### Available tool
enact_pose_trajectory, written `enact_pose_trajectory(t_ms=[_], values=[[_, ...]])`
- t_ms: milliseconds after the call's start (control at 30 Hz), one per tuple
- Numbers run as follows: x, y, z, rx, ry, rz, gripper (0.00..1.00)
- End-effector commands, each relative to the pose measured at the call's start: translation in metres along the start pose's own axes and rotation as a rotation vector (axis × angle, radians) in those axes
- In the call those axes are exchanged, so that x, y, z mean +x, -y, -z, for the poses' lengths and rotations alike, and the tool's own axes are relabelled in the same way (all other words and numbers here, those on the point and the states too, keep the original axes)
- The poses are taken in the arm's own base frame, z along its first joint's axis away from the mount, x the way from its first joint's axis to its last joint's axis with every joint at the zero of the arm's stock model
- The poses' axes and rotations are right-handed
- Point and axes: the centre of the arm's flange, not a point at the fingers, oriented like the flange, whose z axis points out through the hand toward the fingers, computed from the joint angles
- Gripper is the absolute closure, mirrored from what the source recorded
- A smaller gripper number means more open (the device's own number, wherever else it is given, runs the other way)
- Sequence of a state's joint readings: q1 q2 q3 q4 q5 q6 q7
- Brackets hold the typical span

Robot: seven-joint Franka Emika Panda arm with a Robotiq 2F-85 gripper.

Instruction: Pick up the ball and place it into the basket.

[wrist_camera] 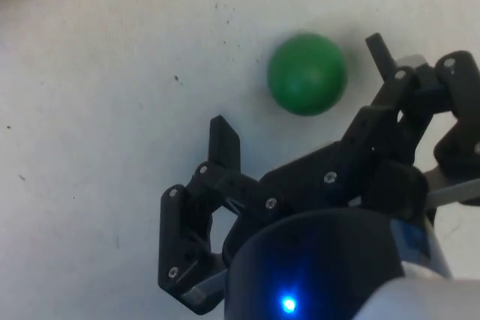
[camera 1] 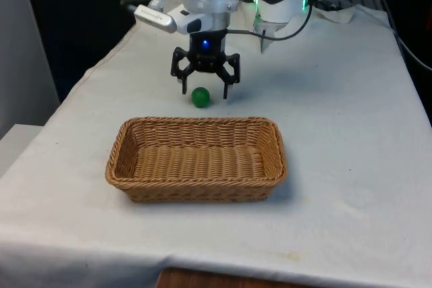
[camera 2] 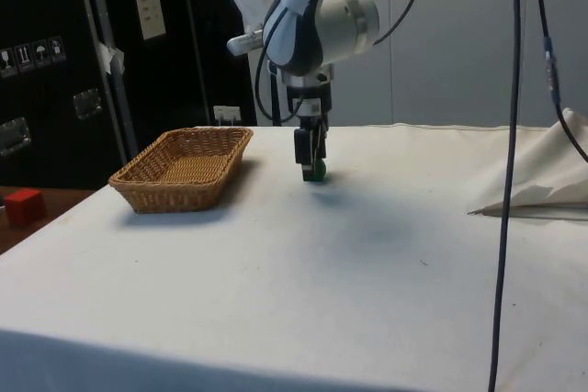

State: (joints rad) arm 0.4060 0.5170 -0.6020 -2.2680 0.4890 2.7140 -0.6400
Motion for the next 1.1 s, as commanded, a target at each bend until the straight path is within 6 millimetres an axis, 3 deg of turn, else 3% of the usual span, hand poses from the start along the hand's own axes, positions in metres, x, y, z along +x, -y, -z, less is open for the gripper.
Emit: enact_pose_trajectory(t_ms=[0, 433, 533, 567, 767, 1000, 1067], values=[[0.003, 0.001, 0.001, 0.003, -0.021, 0.001, 0.00], [0.003, -0.003, -0.006, -0.015, -0.009, 0.001, 0.00], [0.003, -0.003, -0.007, -0.019, -0.005, 0.002, 0.27], [0.003, -0.003, -0.008, -0.018, -0.004, 0.001, 0.43], [0.003, -0.004, -0.009, -0.021, -0.002, 0.001, 1.00], [0.003, -0.004, -0.009, -0.020, -0.001, 0.001, 1.00], [0.004, -0.006, -0.001, -0.021, -0.003, 0.001, 1.00]])
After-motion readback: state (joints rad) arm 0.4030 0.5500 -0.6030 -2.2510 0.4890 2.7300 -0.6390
